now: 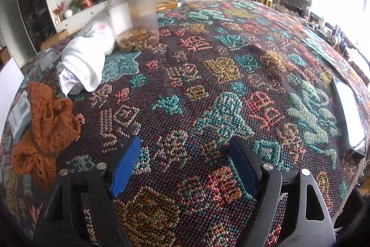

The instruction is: Organize soft objects

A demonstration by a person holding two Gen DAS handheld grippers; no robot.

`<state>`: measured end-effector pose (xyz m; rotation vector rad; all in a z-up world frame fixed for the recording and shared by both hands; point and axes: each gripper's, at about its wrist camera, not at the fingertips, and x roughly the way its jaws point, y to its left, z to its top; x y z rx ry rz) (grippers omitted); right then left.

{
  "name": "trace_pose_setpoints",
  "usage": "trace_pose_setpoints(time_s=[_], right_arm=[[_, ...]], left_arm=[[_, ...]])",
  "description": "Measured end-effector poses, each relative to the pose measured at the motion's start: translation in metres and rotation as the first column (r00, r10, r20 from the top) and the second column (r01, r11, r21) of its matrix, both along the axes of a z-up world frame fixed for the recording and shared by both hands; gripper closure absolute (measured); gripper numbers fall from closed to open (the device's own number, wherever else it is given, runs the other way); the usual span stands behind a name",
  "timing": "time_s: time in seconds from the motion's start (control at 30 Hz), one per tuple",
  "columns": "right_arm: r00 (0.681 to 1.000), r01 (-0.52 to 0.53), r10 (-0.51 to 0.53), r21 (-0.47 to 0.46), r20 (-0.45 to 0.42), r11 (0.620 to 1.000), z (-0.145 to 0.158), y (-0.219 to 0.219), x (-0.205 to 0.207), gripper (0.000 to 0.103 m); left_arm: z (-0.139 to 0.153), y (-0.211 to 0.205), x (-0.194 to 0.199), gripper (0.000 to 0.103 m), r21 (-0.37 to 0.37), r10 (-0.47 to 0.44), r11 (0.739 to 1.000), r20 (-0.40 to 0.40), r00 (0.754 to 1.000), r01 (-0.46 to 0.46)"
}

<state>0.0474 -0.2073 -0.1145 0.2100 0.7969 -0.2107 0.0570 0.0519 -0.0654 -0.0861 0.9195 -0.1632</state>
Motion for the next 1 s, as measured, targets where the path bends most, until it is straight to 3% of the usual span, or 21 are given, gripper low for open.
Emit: trace_pose_setpoints(time_s=[0.2, 0.23, 0.43, 1.0], right_arm=[[1.0, -0.007, 0.007, -0.024, -0.011, 1.0, -0.002, 0.003, -0.005, 0.021], [1.0, -0.007, 0.007, -0.024, -0.011, 1.0, -0.002, 0.004, -0.005, 0.02], [1.0, -0.007, 0.007, -0.027, -0.014, 1.0, -0.001, 0.008, -0.006, 0.019], [1.0, -0.007, 0.007, -0.026, -0.015, 1.0, -0.001, 0.008, -0.006, 0.018]], left_arm=[[-0.023, 0.018, 0.037, 0.0, 0.052, 0.062, 0.997, -0.042, 0.997, -0.06], [-0.024, 0.018, 0.035, 0.0, 0.069, 0.058, 0.996, -0.009, 0.998, -0.057], [-0.03, 0.009, 0.036, 0.0, 0.144, 0.056, 0.988, -0.013, 0.998, -0.054], [-0.03, 0.01, 0.036, 0.0, 0.139, 0.057, 0.989, -0.014, 0.998, -0.054]])
